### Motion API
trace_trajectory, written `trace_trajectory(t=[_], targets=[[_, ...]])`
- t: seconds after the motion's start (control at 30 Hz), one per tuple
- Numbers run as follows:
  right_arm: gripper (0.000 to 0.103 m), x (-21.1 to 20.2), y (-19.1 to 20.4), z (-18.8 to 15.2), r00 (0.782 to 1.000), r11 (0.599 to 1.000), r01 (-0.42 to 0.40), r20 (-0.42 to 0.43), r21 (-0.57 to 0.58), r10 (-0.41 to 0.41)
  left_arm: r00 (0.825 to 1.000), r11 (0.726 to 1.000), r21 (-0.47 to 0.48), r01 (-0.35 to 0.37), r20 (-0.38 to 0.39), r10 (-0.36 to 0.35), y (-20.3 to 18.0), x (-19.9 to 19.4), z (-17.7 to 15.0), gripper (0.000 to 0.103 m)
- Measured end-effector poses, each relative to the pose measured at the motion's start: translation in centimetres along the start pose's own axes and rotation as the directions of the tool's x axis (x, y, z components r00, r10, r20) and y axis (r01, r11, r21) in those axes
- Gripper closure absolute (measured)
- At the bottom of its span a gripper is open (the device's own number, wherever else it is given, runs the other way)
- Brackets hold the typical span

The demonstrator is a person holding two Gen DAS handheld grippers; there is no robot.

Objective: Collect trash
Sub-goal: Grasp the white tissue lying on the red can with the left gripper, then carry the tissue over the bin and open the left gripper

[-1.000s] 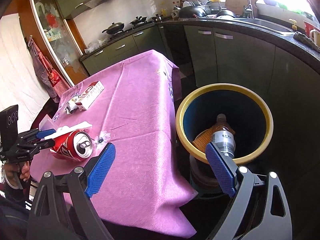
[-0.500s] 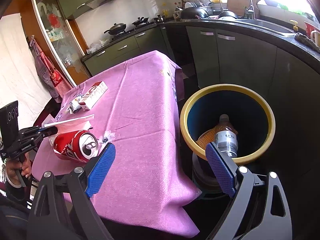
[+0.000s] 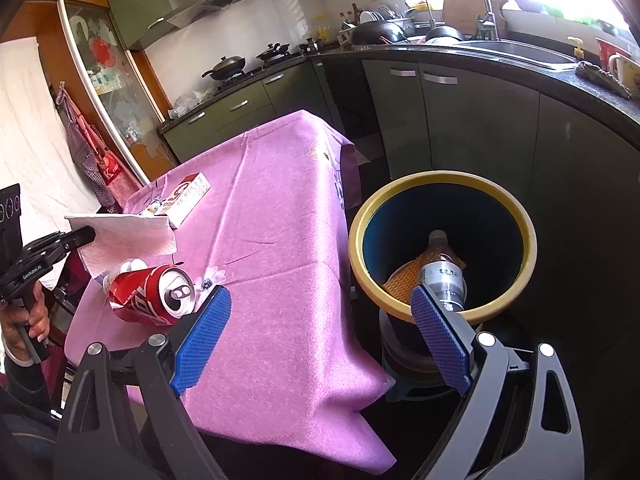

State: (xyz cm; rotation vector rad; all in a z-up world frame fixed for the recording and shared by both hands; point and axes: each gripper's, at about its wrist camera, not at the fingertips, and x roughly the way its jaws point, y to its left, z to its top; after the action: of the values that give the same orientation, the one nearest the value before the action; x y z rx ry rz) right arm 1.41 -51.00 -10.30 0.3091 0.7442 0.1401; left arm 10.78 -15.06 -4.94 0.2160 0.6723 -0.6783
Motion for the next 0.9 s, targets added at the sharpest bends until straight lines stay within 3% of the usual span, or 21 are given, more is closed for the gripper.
trace_trajectory(t=[0.2,0.43,0.53,0.67,0.9], targets=[[0.013,-1.6,-2.1,-0.7,0.999,0.999,0.025,0.033,0.045,-0.026,0.999,0.997,0.069,0.047,0.016,-0.048,-2.7,0.9,3.4,0.102],[0.013,-4.4,-5.8,-2.6,0.994,0.989,0.069,0.073,0.134,-0.079,0.989,0.976,0.163,0.144,-0.003,-0.145,-8.4,4.4,8.4,0.102],[0.012,-5.6,-7.6,-3.7,0.991,0.980,0.085,0.089,0.180,-0.102,0.981,0.962,0.190,0.195,-0.036,-0.192,-11.4,7.0,10.2,0.102],[0.012,-7.0,-9.8,-5.3,0.987,0.967,0.094,0.109,0.238,-0.122,0.975,0.954,0.207,0.218,-0.090,-0.203,-15.3,11.7,11.6,0.102],[0.012,-8.2,-12.4,-7.0,0.984,0.951,0.091,0.123,0.295,-0.132,0.967,0.957,0.207,0.206,-0.190,-0.167,-20.9,21.1,11.5,0.102]])
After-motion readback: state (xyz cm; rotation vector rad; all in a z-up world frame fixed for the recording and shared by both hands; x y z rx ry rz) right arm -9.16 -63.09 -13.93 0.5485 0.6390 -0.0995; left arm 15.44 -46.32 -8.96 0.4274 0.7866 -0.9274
